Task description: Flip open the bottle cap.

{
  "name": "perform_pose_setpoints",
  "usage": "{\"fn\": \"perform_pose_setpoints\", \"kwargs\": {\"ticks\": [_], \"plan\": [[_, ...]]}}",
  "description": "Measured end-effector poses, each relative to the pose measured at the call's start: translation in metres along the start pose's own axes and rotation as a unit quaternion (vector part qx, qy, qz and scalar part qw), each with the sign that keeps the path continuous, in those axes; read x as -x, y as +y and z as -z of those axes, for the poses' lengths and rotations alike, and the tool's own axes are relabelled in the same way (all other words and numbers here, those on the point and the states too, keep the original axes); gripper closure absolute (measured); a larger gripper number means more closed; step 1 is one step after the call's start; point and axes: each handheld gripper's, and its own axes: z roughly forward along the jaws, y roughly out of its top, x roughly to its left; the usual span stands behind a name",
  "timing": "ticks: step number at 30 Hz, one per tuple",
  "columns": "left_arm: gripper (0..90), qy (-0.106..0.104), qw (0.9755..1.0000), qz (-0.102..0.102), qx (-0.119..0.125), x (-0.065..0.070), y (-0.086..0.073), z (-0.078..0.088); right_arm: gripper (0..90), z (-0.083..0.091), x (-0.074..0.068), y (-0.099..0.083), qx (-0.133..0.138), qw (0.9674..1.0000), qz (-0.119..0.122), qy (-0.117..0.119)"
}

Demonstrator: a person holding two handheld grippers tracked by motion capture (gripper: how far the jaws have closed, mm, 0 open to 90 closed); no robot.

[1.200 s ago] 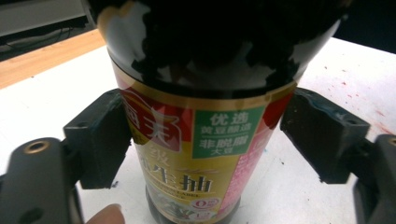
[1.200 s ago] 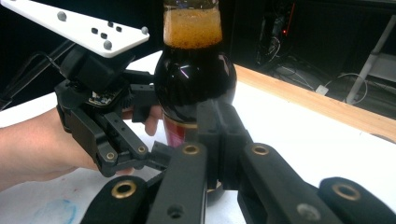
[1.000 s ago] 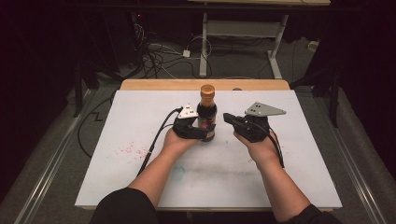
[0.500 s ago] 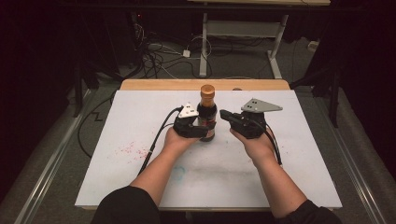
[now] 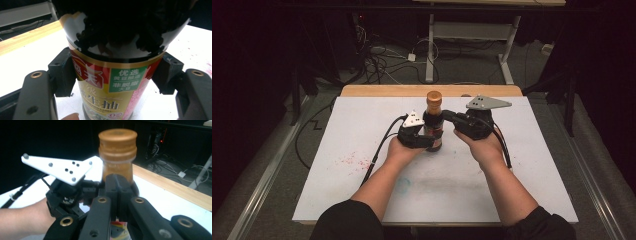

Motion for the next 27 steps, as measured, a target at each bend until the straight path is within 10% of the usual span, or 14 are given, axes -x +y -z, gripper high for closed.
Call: {"fn": "perform_pose_setpoints", "kwargs": {"ticks": [9, 11, 13, 27], "plan": [[29.0, 0.001, 1.0000, -0.006, 0.002, 0.001, -0.001, 0.000, 90.0, -0.003, -0.004, 0.019, -0.002, 1.0000, 0.007, 0.002], [29.0, -0.004, 0.9986, -0.042, -0.032, -0.004, 0.000, 0.005, 90.0, -0.004, -0.004, 0.022, -0.006, 0.9999, 0.010, -0.001], [29.0, 0.002, 1.0000, -0.007, 0.002, 0.001, -0.001, 0.000, 90.0, -0.005, -0.004, 0.024, -0.010, 0.9999, 0.009, -0.003], [29.4, 0.007, 0.9998, -0.014, 0.008, 0.002, -0.003, 0.000, 90.0, -0.005, -0.006, 0.034, -0.029, 0.9995, 0.009, -0.012]]}}
